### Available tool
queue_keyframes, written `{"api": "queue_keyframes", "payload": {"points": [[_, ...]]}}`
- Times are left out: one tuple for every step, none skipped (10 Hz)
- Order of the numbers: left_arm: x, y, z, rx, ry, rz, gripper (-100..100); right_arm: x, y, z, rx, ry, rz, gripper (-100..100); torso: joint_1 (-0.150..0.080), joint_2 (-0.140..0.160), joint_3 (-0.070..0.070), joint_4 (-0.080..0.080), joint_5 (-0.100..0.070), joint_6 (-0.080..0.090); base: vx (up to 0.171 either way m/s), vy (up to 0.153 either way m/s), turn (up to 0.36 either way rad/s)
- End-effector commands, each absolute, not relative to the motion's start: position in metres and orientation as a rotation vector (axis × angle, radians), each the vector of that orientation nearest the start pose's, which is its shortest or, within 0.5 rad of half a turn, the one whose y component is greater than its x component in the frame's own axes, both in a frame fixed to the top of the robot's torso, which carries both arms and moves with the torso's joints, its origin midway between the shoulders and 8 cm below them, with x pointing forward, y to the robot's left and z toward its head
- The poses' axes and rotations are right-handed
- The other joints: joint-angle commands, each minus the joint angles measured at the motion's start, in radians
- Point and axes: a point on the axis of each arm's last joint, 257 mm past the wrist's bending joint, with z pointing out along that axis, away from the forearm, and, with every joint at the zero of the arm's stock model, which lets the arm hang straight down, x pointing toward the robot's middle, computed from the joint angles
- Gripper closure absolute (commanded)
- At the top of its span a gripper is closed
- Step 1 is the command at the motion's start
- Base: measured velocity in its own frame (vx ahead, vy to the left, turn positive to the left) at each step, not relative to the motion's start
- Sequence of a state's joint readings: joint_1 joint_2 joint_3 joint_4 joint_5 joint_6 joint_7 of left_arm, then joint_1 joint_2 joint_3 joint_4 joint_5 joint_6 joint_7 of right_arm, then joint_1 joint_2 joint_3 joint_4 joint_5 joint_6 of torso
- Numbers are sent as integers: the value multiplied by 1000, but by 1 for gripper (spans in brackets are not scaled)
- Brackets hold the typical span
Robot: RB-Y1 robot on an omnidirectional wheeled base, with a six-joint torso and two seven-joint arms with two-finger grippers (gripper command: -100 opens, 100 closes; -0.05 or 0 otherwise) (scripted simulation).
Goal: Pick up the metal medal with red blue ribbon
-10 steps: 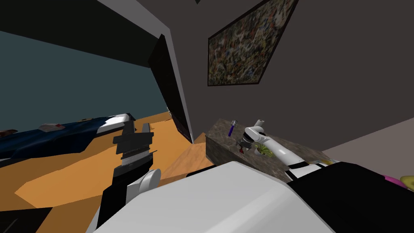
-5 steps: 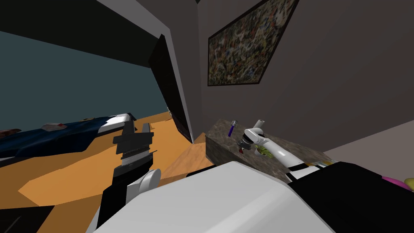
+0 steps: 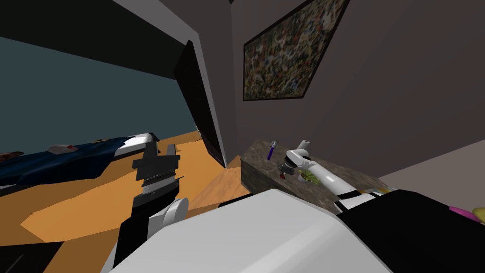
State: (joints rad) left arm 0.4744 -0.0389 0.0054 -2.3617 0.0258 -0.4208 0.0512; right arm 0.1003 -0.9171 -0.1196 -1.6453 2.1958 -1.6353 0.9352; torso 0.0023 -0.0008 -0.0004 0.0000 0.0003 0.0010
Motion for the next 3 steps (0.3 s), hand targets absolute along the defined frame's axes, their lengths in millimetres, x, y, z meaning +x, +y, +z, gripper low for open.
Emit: {"api": "queue_keyframes", "payload": {"points": [[340, 284, 54, -697, 529, -1376, 0, 260, -475, -340, -2949, 1039, 42, 100, 0, 0, 0, 0, 0, 0, 1, 24, -40], [340, 284, 54, -697, 529, -1376, 0, 260, -474, -344, -2948, 1041, 38, 100, 1, 0, 0, 0, 0, 0, 1, 10, -8], [340, 284, 54, -697, 529, -1376, 0, 260, -475, -343, -2948, 1040, 40, 0, 0, 0, 0, 0, 0, 0, 0, 0, 0]]}}
